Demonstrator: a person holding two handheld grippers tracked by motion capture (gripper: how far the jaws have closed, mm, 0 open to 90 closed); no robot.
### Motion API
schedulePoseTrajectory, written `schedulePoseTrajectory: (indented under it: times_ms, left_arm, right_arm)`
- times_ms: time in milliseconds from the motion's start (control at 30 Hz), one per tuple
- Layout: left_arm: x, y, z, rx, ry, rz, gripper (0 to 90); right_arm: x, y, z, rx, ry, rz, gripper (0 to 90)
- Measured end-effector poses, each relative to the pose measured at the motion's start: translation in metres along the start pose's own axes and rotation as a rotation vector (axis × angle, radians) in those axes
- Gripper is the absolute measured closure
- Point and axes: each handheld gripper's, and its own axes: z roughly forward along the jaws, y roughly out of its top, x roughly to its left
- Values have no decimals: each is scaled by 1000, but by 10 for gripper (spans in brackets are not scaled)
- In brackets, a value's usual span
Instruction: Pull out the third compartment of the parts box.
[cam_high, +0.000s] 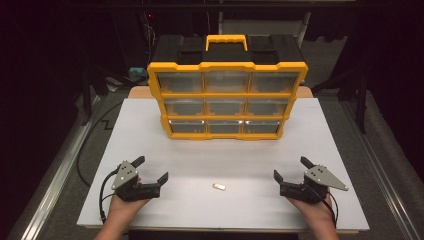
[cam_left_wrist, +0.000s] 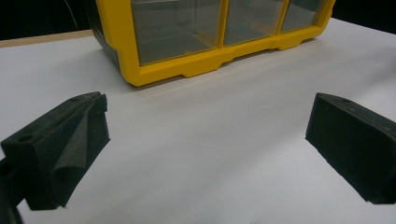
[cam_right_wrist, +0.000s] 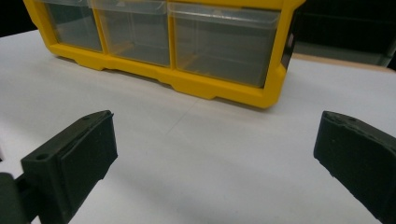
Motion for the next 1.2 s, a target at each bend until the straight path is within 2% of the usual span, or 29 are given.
schedulePoseTrajectory:
  times_ms: [100,267,433,600,933,1200]
  left_arm:
    - [0,0,1,-9,13,15,6]
    - [1,1,0,-19,7,5,3]
    - [1,1,-1,-22,6,12,3]
    - [2,1,-1,-21,2,9,3]
    - [1,0,0,-18,-1,11,3]
    - [1,0,0,-24,-4,10,3]
  right_arm:
    - [0,1,-3,-14,-3,0,0]
    - [0,0,-6,-14,-11,-2,0]
    - [1,0,-4,-11,-14,-14,0]
    - [5,1,0,-2,-11,-25,0]
    - [4,1,8,10,-16,-19,0]
    - [7,6,23,25,-14,-32,0]
